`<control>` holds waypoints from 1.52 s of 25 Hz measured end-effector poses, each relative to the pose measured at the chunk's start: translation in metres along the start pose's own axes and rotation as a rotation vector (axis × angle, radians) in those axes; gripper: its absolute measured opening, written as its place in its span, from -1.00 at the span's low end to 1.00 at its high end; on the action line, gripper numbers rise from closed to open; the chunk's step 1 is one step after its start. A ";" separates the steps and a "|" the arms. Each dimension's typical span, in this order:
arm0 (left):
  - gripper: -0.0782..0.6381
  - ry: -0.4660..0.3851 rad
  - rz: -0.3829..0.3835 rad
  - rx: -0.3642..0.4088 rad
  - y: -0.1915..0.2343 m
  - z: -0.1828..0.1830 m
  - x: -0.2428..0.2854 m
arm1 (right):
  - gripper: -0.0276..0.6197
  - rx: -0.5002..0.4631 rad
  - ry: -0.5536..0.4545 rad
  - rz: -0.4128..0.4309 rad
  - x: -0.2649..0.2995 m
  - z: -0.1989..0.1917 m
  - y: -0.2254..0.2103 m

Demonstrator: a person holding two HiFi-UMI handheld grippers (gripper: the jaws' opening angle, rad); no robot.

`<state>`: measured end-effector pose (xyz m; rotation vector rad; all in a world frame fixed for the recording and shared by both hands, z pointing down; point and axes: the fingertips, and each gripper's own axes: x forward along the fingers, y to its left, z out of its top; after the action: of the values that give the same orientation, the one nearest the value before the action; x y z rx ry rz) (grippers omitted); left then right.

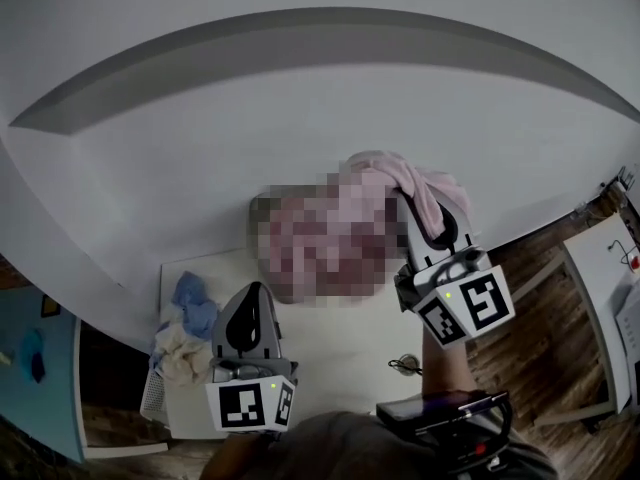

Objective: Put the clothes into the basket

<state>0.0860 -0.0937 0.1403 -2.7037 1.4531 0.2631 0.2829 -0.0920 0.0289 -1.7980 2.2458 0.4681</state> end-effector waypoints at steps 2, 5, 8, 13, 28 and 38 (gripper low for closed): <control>-0.76 0.018 0.020 -0.021 0.027 -0.016 0.007 | -0.70 -0.014 0.002 -0.004 0.022 -0.014 0.007; -0.76 0.034 0.041 -0.049 0.047 -0.031 0.013 | -0.70 -0.037 0.017 -0.005 0.039 -0.033 0.012; -0.76 0.048 0.050 -0.063 0.046 -0.039 0.017 | -0.70 -0.044 0.043 -0.014 0.044 -0.052 0.006; -0.76 0.114 0.047 -0.094 0.045 -0.058 0.031 | -0.69 -0.020 0.161 -0.026 0.056 -0.107 -0.006; -0.76 0.221 0.003 -0.150 0.045 -0.114 0.067 | -0.57 0.023 0.567 -0.020 0.052 -0.253 -0.028; -0.76 0.241 -0.019 -0.166 0.036 -0.122 0.071 | -0.34 -0.021 0.614 -0.032 0.043 -0.258 -0.032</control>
<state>0.1094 -0.1883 0.2485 -2.9687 1.5248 0.0602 0.3100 -0.2359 0.2482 -2.2108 2.5766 -0.0929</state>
